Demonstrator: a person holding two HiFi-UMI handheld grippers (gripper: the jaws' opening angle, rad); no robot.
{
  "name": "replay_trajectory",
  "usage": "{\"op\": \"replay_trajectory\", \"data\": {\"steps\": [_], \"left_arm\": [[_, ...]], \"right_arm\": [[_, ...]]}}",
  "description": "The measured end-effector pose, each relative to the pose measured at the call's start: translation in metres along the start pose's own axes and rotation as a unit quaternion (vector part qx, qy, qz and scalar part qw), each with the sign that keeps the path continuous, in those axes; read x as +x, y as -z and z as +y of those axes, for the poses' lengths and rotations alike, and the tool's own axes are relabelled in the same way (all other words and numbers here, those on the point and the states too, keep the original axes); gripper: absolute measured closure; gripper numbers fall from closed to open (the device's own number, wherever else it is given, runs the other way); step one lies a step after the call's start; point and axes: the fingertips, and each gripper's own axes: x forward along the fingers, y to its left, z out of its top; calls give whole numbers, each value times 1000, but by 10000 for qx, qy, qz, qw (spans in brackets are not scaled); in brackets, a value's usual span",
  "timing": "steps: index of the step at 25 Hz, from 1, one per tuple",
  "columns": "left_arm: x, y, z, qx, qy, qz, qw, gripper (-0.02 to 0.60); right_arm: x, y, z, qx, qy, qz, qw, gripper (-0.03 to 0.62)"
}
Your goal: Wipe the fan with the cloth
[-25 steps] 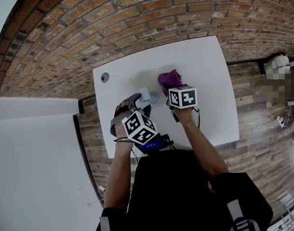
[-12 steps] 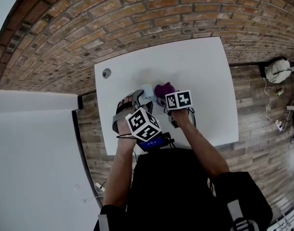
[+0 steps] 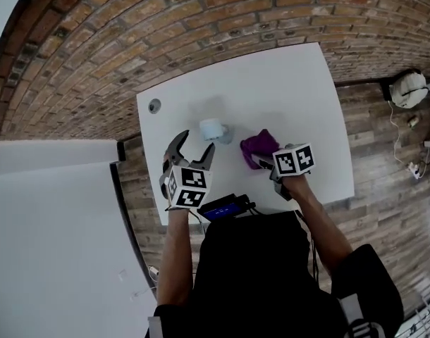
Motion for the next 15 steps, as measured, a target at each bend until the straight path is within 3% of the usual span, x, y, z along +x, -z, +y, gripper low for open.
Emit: {"op": "replay_trajectory", "data": {"steps": [2, 5, 8, 13, 14, 15], "left_arm": [[4, 32, 4, -186, 367, 80, 9991, 258], [32, 60, -17, -206, 1418, -22, 9897, 255], [68, 48, -27, -188, 2014, -477, 9782, 255], [103, 22, -42, 344, 2621, -1054, 9587, 256], [104, 15, -42, 288, 2672, -1148, 9563, 309], [103, 10, -41, 99, 2730, -1177, 9547, 401]], "right_arm": [[-29, -6, -11, 259, 87, -470, 9985, 522], [-67, -4, -21, 576, 242, -1053, 9925, 522], [-95, 8, -20, 643, 572, -1336, 9873, 522], [-137, 54, -3, 889, 1099, -1791, 9736, 522], [-147, 64, -2, 962, 1236, -1895, 9693, 522], [-156, 74, -1, 1054, 1368, -2018, 9641, 522]]}}
